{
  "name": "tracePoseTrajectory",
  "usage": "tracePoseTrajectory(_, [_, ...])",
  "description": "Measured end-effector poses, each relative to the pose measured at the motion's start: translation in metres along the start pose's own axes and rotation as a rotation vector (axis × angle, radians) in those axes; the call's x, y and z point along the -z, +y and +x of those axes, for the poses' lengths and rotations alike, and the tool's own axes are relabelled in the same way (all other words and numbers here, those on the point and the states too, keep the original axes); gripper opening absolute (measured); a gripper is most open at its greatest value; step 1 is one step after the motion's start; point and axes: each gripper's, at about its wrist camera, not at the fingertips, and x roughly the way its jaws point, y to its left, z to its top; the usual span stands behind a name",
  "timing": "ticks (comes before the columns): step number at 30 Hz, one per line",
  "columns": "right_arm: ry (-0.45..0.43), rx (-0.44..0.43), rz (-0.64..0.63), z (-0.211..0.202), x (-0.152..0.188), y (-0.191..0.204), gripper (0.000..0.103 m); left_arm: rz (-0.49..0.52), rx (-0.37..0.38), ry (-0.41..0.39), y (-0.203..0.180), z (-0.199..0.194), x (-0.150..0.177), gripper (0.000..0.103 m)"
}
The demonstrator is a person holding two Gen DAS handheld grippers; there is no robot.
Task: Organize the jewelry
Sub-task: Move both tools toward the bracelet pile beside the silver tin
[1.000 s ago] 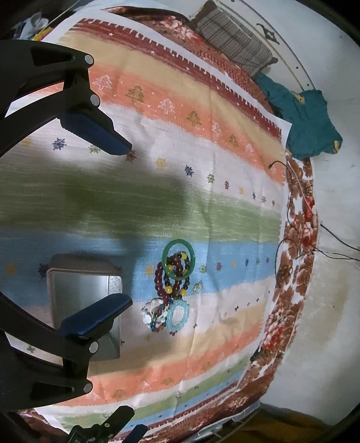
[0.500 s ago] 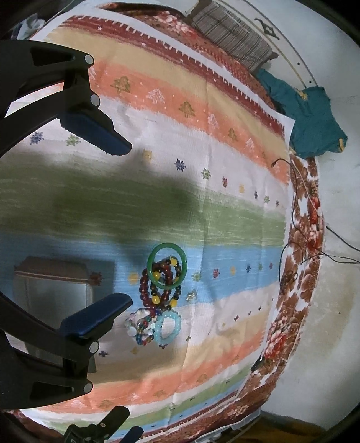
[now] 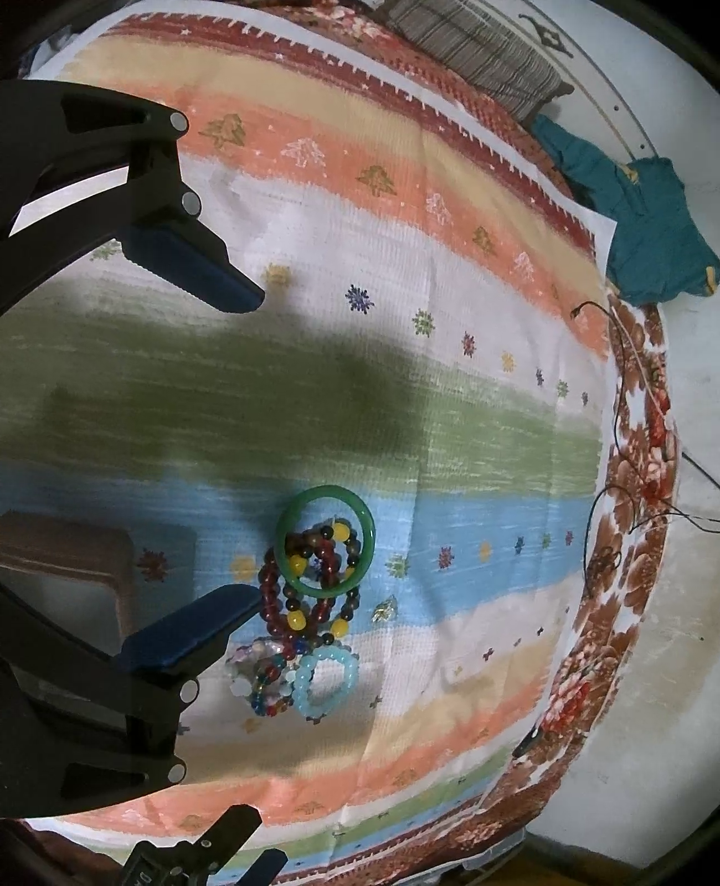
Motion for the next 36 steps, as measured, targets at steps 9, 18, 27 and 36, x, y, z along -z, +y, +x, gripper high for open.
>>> tracePoseTrajectory(9, [0.035,0.009,-0.003,0.027,-0.012,0.001,0.099,-0.010,-0.009,0.036,0.002,0.031,-0.011,0.090])
tracePoseTrajectory(18, [0.079,0.003,0.017,0.063,-0.024,-0.003,0.099,-0.019,0.003,0.076,0.003,0.057,-0.017,0.088])
tracePoseTrajectory(27, [0.110,0.002,0.030,0.085,-0.031,-0.006,0.098,-0.027,0.012,0.103,0.002,0.079,-0.022,0.085])
tracePoseTrajectory(36, [0.130,0.008,0.015,0.108,-0.038,-0.004,0.081,-0.008,0.001,0.108,-0.001,0.095,-0.024,0.073])
